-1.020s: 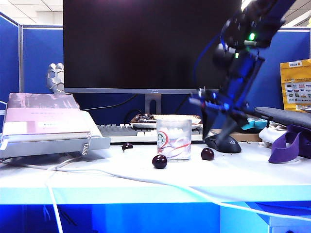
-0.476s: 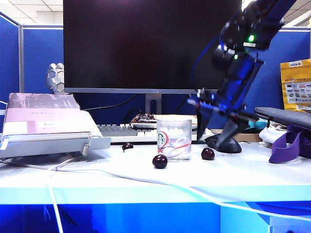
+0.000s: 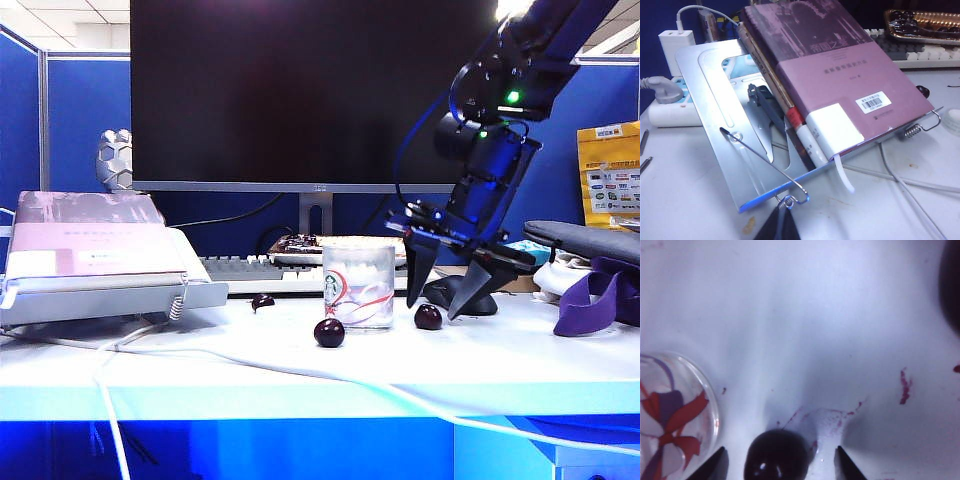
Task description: Pick up the cherry on the right side of the glass and put it inside the glass.
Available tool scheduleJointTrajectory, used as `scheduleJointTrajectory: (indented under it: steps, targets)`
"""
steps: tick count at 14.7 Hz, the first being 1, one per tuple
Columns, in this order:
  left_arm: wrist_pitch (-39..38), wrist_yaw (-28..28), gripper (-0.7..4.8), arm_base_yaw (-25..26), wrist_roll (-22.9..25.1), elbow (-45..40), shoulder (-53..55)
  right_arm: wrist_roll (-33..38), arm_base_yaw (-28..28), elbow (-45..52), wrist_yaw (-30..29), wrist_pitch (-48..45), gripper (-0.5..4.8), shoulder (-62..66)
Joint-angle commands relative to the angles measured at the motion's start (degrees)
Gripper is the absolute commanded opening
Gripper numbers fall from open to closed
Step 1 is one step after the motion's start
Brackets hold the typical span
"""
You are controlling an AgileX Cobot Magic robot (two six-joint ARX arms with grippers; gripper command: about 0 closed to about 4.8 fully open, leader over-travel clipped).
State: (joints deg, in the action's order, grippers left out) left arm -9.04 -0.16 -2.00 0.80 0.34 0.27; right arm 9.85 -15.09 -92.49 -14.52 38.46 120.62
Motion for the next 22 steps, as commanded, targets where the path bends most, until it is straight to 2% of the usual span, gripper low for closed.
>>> scheduleJointTrajectory:
  steps: [1,6,8,11,22]
  targets:
    - [-0.7,0.2,-0.05,0.0,0.2,0.0,-0.2,0.3,0.0,-0.2,0.1,-0.3,2.83,0.2]
    - [-0.7,0.2,-0.05,0.0,0.2,0.0,-0.2,0.5,0.0,-0.2,0.0,-0.6,2.82,1.2]
    - [-0.7,0.2,-0.05,0.0,0.2,0.0,-0.2,0.6,0.0,-0.2,-0.2,-0.5,2.65,1.5]
    - [-0.7,0.2,-0.05,0.0,0.2,0.0,-0.2,0.7,0.0,-0.2,-0.2,0.6,1.86,1.5]
    - [-0.7,0.2,-0.05,0.0,0.2,0.0,-0.2,0.6,0.0,-0.2,0.2,-0.2,1.75,-1.6]
